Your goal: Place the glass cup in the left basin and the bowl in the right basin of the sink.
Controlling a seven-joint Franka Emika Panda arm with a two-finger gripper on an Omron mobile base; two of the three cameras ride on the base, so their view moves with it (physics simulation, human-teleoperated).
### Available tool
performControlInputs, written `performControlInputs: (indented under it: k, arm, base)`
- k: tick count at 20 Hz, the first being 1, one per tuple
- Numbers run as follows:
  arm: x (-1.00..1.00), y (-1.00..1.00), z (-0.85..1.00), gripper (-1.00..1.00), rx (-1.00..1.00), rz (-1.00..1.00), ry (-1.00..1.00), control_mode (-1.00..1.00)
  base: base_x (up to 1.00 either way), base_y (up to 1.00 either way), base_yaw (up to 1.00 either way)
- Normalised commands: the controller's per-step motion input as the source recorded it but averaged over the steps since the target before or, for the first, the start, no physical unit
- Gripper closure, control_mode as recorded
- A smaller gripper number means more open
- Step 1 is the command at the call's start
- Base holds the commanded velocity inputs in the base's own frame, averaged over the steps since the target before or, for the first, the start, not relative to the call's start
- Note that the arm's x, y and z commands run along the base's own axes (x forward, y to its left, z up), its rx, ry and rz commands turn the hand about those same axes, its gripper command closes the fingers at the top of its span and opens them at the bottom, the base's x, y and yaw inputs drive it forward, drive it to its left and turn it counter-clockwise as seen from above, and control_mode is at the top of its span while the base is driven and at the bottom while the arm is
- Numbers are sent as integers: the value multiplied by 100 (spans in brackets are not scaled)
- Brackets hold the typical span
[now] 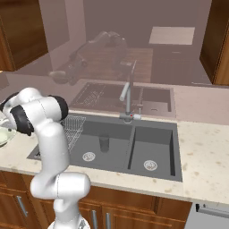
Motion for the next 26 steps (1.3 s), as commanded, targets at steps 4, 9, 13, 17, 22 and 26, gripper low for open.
performControlInputs:
  k: [4, 9, 13, 17, 22, 26]
  arm:
    - [0, 0, -2, 100, 0, -7, -2, -100]
    - [-7, -21, 9, 100, 0, -15, -7, -100]
    - [-5, -45, 20, 100, 1, -24, -8, -100]
    - [0, -52, 15, 100, 4, -27, -3, -100]
    - [0, -53, 7, 100, 11, -31, 0, -100]
    - [0, -49, 22, 100, 12, -33, 0, -100]
  base:
    - [0, 0, 0]
    - [0, 0, 0]
    - [0, 0, 0]
    - [0, 0, 0]
    - [0, 0, 0]
    - [0, 0, 0]
